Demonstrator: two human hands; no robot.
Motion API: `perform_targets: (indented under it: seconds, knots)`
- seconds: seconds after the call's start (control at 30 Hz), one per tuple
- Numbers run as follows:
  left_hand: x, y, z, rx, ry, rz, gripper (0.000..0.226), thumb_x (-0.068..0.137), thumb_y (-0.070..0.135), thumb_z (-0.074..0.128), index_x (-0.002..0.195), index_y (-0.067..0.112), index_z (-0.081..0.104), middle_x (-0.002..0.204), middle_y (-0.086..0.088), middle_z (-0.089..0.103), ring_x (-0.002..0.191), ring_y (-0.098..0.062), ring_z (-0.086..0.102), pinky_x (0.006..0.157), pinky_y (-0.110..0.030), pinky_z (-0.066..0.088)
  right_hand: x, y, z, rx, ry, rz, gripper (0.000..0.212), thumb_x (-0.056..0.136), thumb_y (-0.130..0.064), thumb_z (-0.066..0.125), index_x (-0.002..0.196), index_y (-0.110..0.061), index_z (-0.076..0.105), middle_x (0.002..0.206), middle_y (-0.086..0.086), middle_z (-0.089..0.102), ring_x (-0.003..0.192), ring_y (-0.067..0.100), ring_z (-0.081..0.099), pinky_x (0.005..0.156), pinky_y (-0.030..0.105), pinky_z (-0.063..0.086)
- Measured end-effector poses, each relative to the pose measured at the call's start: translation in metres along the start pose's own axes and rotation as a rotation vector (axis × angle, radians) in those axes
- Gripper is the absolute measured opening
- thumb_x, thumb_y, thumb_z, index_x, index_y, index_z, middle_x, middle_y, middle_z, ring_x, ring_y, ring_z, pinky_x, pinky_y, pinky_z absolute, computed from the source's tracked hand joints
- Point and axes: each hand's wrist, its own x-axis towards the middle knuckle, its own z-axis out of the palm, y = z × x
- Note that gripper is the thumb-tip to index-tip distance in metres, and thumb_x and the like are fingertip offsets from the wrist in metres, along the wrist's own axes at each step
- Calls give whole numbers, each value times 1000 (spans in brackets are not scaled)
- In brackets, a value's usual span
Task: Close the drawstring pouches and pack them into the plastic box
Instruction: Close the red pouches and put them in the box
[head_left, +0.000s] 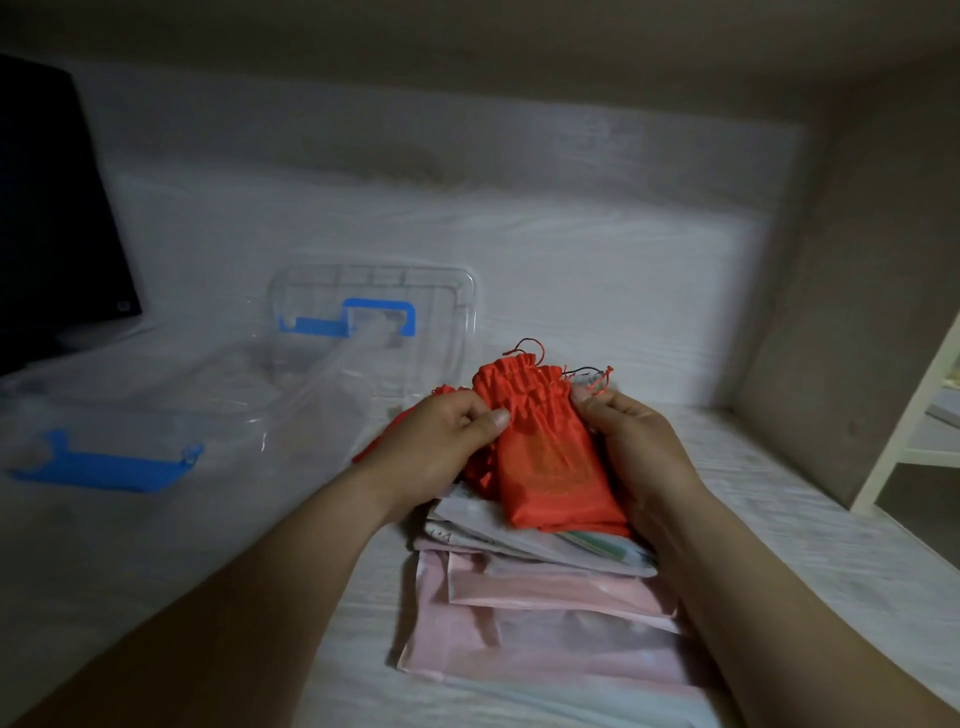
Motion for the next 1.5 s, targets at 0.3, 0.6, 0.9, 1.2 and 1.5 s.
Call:
perform_targets:
  seconds: [0.3, 0.6, 0.9, 1.2, 1.5]
  knots:
    - [5, 10, 0, -422, 167, -116, 33, 103, 26, 54, 72, 18, 53, 66, -2, 54, 56, -15, 45, 50, -28, 30, -8, -10, 6, 195, -65, 49, 23, 101, -15, 59, 78, -14, 58, 64, 2, 59, 62, 17, 59, 77, 35, 57]
    - [8, 18, 4, -1111, 197, -195, 43, 104, 22, 54, 62, 20, 46, 96, -4, 77, 81, -14, 67, 72, -25, 43, -4, -20, 3, 412, -36, 203, 35, 105, -28, 51, 82, -7, 67, 66, 1, 55, 60, 12, 45, 69, 23, 36]
    - [2, 24, 9, -574, 223, -7, 40, 111, 36, 44, 74, 20, 38, 60, 2, 35, 52, -12, 34, 56, -25, 32, -13, -23, 10, 91, -157, 66, 22, 106, -20, 49, 85, -15, 54, 62, -3, 49, 45, 5, 38, 40, 16, 33]
    - [-2, 23, 23, 267, -25, 319, 30, 106, 36, 56, 82, 20, 50, 67, 11, 47, 61, -4, 43, 61, -35, 39, -25, -31, 17, -124, -231, -229, 20, 96, -17, 68, 99, 2, 71, 72, 12, 64, 67, 21, 59, 66, 31, 51]
    - [2, 23, 25, 0, 86, 174, 39, 108, 31, 50, 71, 16, 50, 55, 6, 45, 49, -10, 38, 53, -31, 31, -24, -26, 22, -91, -213, -194, 13, 98, -13, 63, 87, -8, 67, 66, 7, 59, 64, 19, 53, 64, 31, 43]
